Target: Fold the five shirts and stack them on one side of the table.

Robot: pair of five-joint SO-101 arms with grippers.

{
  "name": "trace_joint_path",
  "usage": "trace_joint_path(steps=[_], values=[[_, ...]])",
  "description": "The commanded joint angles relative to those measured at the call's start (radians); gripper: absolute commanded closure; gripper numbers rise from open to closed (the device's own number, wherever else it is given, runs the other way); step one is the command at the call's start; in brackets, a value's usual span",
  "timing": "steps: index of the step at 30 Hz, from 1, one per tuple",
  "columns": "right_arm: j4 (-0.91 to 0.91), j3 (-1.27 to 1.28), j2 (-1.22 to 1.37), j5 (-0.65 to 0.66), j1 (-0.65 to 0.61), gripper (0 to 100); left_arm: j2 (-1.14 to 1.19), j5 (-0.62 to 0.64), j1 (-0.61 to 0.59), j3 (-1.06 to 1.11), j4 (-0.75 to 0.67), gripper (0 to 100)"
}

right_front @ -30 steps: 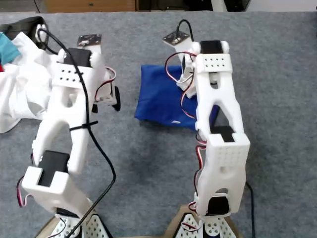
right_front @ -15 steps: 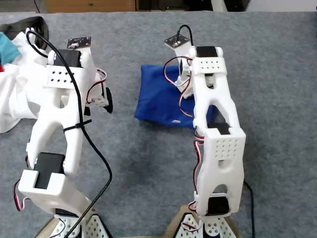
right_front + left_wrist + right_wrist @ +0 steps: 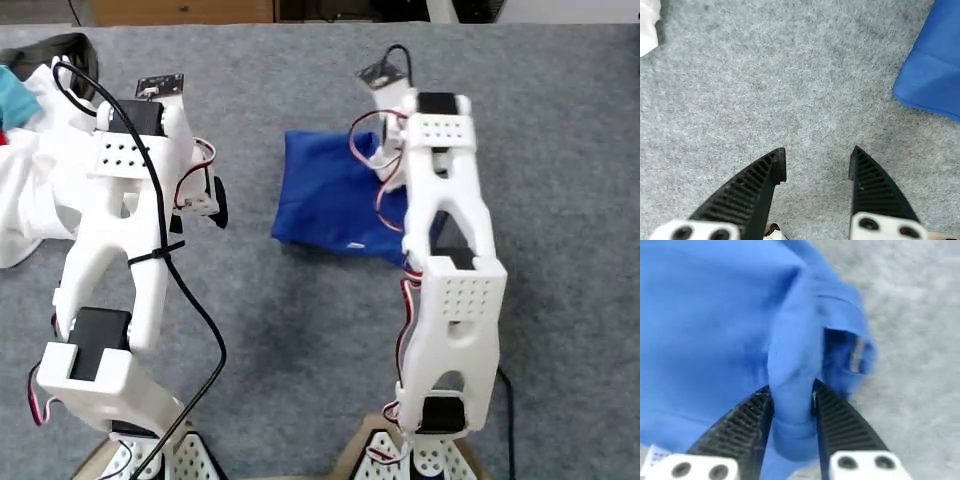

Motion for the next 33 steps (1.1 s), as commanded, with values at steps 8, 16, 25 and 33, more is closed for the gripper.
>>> trace_joint_path(steps=[8, 16, 25, 33], values=[[-0.08, -0.217, -0.004, -0.003, 0.048, 91.0, -0.048, -0.008, 0.0, 0.002, 0.008, 79], [-0.173, -0.225, 0.025, -0.006, 0.05, 86.0, -0.048, -0.008, 0.0, 0.002, 0.008, 79], [-0.075, -0.259, -0.01, -0.097, 0.105, 65.6, -0.047, -0.008, 0.011, 0.003, 0.008, 79], [0.261, -0.424, -0.067, -0.229, 0.171, 65.6, -0.047, -0.014, 0.078, 0.043, 0.006, 79]])
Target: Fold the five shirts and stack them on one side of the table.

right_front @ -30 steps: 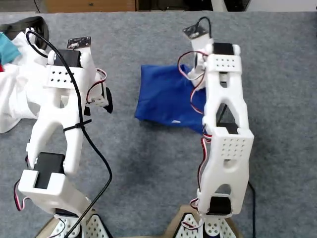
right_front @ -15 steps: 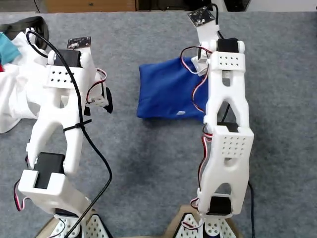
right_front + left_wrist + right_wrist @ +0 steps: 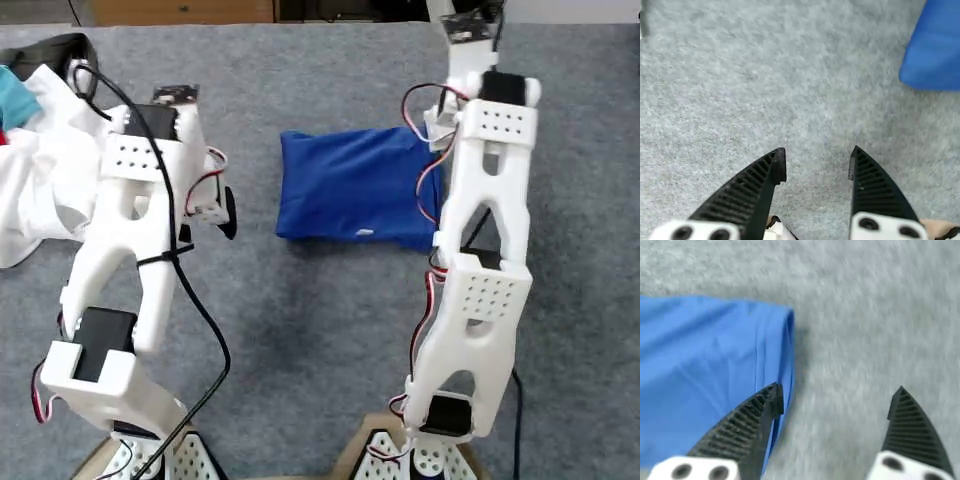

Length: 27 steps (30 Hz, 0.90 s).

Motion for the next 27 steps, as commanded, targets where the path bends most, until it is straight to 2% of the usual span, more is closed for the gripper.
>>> trace_joint_path(steps=[1, 7, 13, 16, 23, 27], values=[[0.146, -0.107, -0.093, -0.023, 0.022, 65.6, -0.047, -0.028, 0.02, -0.014, -0.011, 79], [0.186, 0.004, -0.153, -0.041, 0.084, 65.6, -0.045, -0.106, 0.058, -0.133, -0.166, 78], [0.184, 0.36, -0.36, -0.044, 0.145, 65.6, -0.019, -0.041, 0.08, -0.15, -0.497, 78], [0.18, 0.519, -0.475, -0.041, 0.15, 65.6, 0.051, -0.034, 0.081, -0.152, -0.614, 78], [0.18, 0.774, -0.616, -0.046, 0.068, 65.6, 0.203, -0.032, 0.157, -0.153, -0.669, 79], [0.18, 0.832, -0.625, -0.046, 0.077, 65.6, 0.252, -0.032, 0.195, -0.18, -0.72, 79]])
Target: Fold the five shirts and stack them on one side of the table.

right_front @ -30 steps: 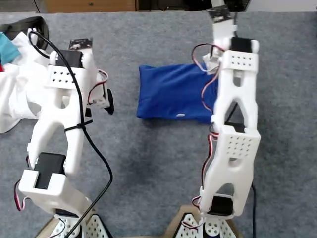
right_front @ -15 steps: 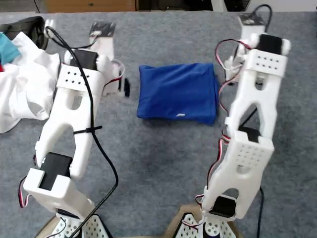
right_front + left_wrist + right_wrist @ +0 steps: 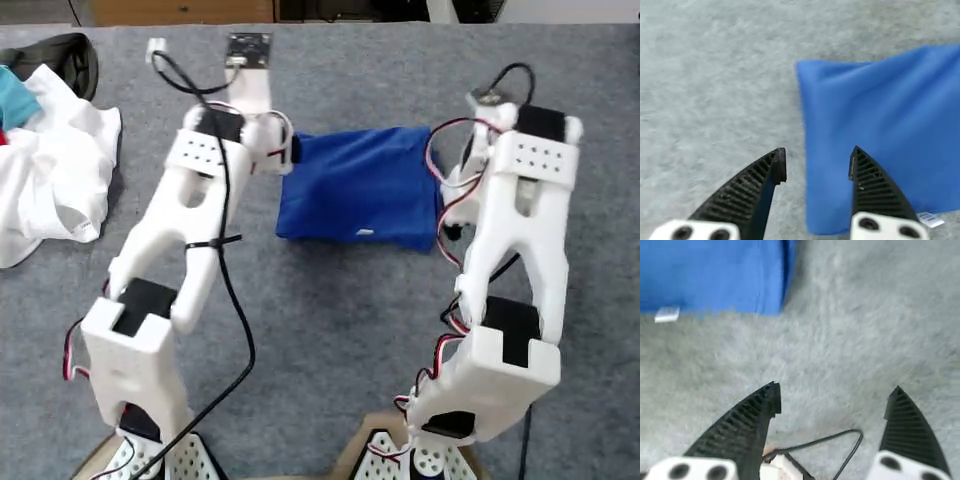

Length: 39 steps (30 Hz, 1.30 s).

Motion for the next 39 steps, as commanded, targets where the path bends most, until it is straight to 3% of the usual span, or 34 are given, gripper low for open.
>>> trace_joint_path(steps=[1, 6, 24, 32, 39], values=[[0.015, 0.024, -0.068, -0.005, 0.01, 65.6, 0.022, 0.008, 0.028, -0.077, -0.072, 79], [0.015, 0.028, -0.061, -0.005, 0.07, 65.6, 0.117, 0.008, 0.025, -0.13, -0.155, 79], [0.015, 0.028, -0.061, -0.005, 0.105, 65.6, 0.509, 0.006, -0.009, -0.423, -0.149, 79], [0.015, 0.028, -0.061, -0.005, 0.105, 65.6, 0.55, 0.002, -0.006, -0.454, -0.146, 98], [0.015, 0.028, -0.061, -0.005, 0.105, 65.6, 0.552, 0.003, -0.011, -0.548, 0.103, 98]])
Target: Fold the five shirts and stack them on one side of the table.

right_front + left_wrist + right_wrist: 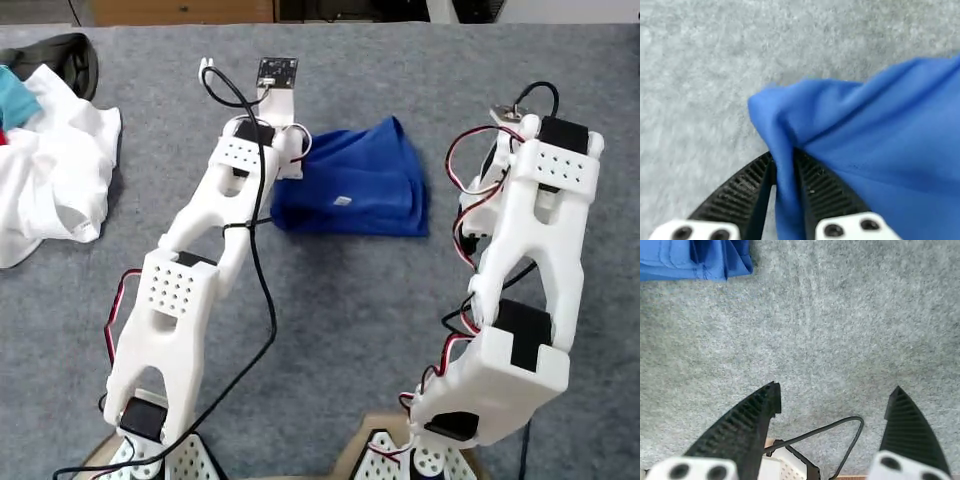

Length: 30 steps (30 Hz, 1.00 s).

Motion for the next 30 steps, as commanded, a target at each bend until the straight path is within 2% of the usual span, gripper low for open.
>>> trace_joint_path(steps=[1, 8, 15, 20, 25, 30], values=[[0.015, 0.002, -0.059, -0.003, 0.016, 65.6, -0.005, 0.003, -0.014, -0.095, 0.157, 98], [0.018, 0.004, -0.064, -0.003, 0.016, 65.6, -0.005, 0.005, -0.057, -0.169, 0.397, 98], [0.017, 0.041, -0.067, -0.003, 0.013, 65.6, -0.005, -0.002, -0.163, -0.163, 0.572, 98], [0.017, 0.058, -0.067, -0.003, 0.013, 65.6, -0.005, -0.002, -0.189, -0.161, 0.684, 98], [0.017, 0.048, -0.067, -0.008, 0.007, 65.6, -0.016, 0.0, -0.18, -0.118, 0.695, 98], [0.017, 0.01, -0.067, -0.08, 0.004, 65.6, -0.018, 0.0, -0.124, -0.026, 0.695, 98]])
